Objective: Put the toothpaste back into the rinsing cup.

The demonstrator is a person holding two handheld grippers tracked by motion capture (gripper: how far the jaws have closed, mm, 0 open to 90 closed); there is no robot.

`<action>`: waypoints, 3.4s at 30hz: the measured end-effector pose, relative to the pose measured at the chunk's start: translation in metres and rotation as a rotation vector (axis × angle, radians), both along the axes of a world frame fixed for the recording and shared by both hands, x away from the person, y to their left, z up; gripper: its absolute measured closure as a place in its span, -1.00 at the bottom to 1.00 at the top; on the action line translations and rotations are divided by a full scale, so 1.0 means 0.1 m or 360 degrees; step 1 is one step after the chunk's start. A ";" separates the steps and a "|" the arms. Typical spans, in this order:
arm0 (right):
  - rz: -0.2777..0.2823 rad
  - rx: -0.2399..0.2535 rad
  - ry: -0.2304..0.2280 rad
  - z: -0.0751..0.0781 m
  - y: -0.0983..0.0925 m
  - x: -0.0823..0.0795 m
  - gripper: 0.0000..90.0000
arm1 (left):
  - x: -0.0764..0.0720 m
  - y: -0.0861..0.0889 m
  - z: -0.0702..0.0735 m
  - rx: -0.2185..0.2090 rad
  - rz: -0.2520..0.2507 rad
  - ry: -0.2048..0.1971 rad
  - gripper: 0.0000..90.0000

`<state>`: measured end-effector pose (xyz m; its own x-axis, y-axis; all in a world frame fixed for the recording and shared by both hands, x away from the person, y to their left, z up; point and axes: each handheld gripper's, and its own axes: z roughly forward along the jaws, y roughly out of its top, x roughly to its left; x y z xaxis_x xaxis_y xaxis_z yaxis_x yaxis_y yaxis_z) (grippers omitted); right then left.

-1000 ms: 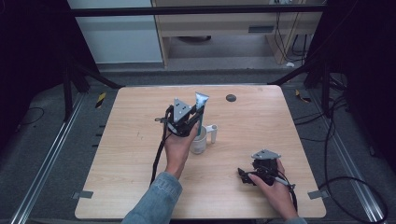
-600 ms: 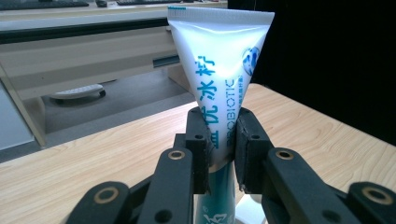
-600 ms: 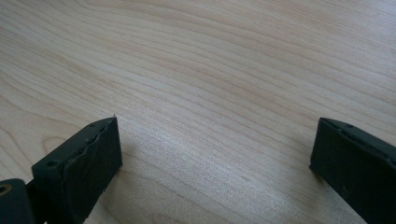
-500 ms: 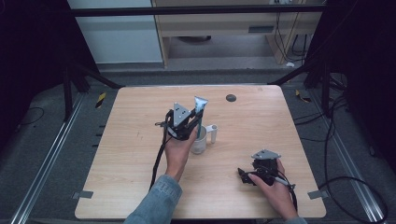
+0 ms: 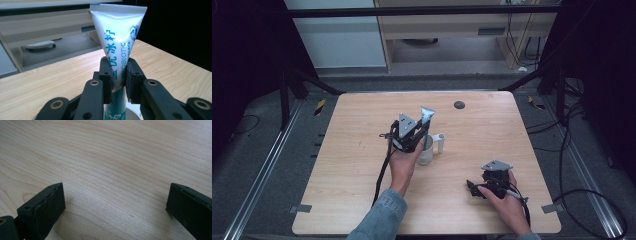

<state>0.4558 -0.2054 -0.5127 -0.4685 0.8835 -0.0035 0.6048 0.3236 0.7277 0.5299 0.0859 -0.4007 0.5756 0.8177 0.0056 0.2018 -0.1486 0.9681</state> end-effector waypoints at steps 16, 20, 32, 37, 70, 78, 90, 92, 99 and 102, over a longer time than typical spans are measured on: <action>-0.0001 -0.0001 0.0001 0.00 0.00 0.00 -0.95 | 0.04 0.00 -0.11 0.0050 0.0029 0.0033 0.71; -0.0001 -0.0001 0.0001 0.00 0.00 0.00 -0.95 | 0.05 0.01 -0.12 0.0056 0.0028 0.0044 0.72; -0.0001 -0.0001 0.0000 0.00 0.00 0.00 -0.95 | 0.06 0.04 -0.14 0.0082 0.0041 0.0068 0.71; -0.0001 -0.0002 -0.0001 0.00 0.00 0.00 -0.95 | 0.07 0.04 -0.15 0.0081 0.0045 0.0077 0.71; -0.0001 -0.0002 -0.0001 0.00 0.00 0.00 -0.95 | 0.08 -0.06 -0.19 0.0122 0.0019 0.0101 0.68; -0.0001 -0.0002 -0.0001 0.00 0.00 0.00 -0.95 | 0.08 -0.06 -0.19 0.0107 0.0013 0.0104 0.66; 0.0000 -0.0002 -0.0001 0.00 0.00 0.00 -0.95 | 0.08 -0.06 -0.19 0.0106 0.0021 0.0091 0.59; 0.0000 -0.0001 0.0000 0.00 0.00 0.00 -0.95 | 0.08 -0.06 -0.19 0.0106 0.0023 0.0091 0.57; -0.0001 -0.0001 0.0000 0.00 0.00 0.00 -0.95 | 0.08 -0.04 -0.19 0.0113 0.0031 0.0095 0.50; -0.0001 -0.0003 -0.0001 0.00 0.00 0.00 -0.95 | 0.09 -0.04 -0.19 0.0111 0.0040 0.0092 0.46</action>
